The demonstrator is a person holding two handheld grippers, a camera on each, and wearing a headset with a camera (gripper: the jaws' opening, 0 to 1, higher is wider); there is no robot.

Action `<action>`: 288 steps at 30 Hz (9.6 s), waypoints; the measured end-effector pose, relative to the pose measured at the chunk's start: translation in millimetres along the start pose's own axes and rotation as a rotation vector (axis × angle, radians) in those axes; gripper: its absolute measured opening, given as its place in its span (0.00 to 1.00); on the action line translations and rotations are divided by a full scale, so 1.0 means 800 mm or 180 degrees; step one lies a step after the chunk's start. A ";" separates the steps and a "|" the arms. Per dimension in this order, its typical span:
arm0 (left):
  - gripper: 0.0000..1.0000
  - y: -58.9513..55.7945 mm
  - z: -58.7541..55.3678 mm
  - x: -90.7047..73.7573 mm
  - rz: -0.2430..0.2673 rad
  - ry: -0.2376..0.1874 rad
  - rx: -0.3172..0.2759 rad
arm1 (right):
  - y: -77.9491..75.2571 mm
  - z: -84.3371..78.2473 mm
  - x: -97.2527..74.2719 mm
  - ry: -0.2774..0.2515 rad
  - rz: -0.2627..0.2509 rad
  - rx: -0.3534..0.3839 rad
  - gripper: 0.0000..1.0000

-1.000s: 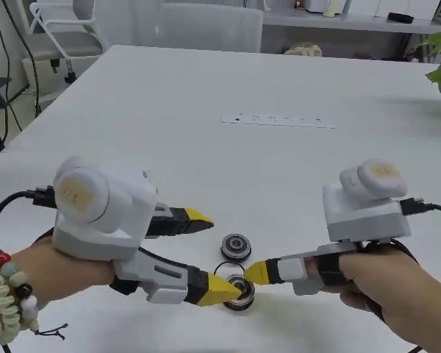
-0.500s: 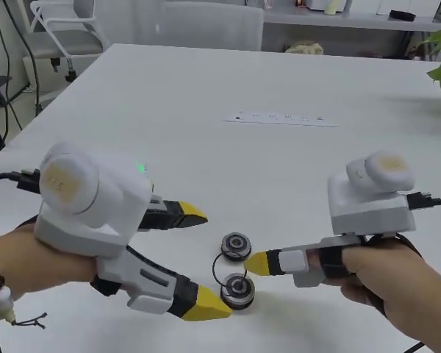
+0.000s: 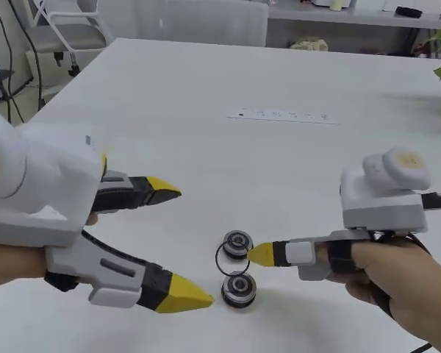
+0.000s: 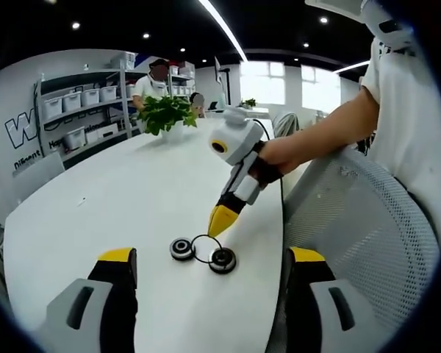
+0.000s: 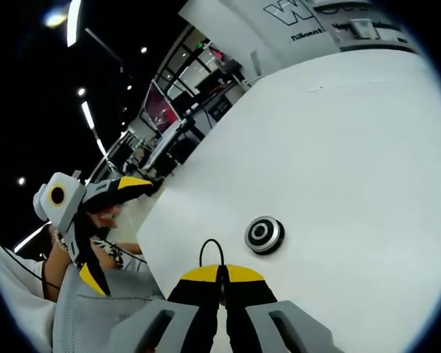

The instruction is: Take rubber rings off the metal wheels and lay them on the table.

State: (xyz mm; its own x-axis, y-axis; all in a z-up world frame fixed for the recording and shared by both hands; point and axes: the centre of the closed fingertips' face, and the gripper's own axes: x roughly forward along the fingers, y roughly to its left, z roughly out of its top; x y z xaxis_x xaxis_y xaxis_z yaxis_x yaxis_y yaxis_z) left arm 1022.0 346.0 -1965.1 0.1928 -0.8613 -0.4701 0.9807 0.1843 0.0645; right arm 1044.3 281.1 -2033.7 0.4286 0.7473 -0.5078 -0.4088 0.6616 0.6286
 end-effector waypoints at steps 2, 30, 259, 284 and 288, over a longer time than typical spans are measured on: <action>0.82 0.001 -0.003 -0.010 0.0068 0.0005 -0.0042 | 0.001 0.000 0.000 0.0001 0.0005 0.0006 0.00; 0.82 -0.021 -0.047 -0.053 0.0411 -0.0068 -0.0488 | 0.060 -0.036 0.038 0.0136 0.0415 -0.0716 0.00; 0.07 -0.020 -0.065 0.126 -0.0558 0.0192 0.0232 | -0.031 -0.061 0.013 0.0735 0.0009 -0.1661 0.00; 0.07 -0.020 -0.067 0.125 -0.0546 0.0221 0.0270 | -0.031 -0.054 0.008 0.0644 0.0004 -0.1302 0.00; 0.07 -0.020 -0.067 0.124 -0.0550 0.0212 0.0257 | -0.030 -0.048 0.007 0.0566 0.0027 -0.1209 0.00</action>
State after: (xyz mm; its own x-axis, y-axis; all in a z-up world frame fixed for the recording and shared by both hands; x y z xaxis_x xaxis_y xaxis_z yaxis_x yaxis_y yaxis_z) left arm 1024.1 283.0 -2060.4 0.0216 -0.8431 -0.5373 0.9989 -0.0044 0.0471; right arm 1025.4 271.7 -2074.4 0.2917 0.7299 -0.6182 -0.6941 0.6062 0.3883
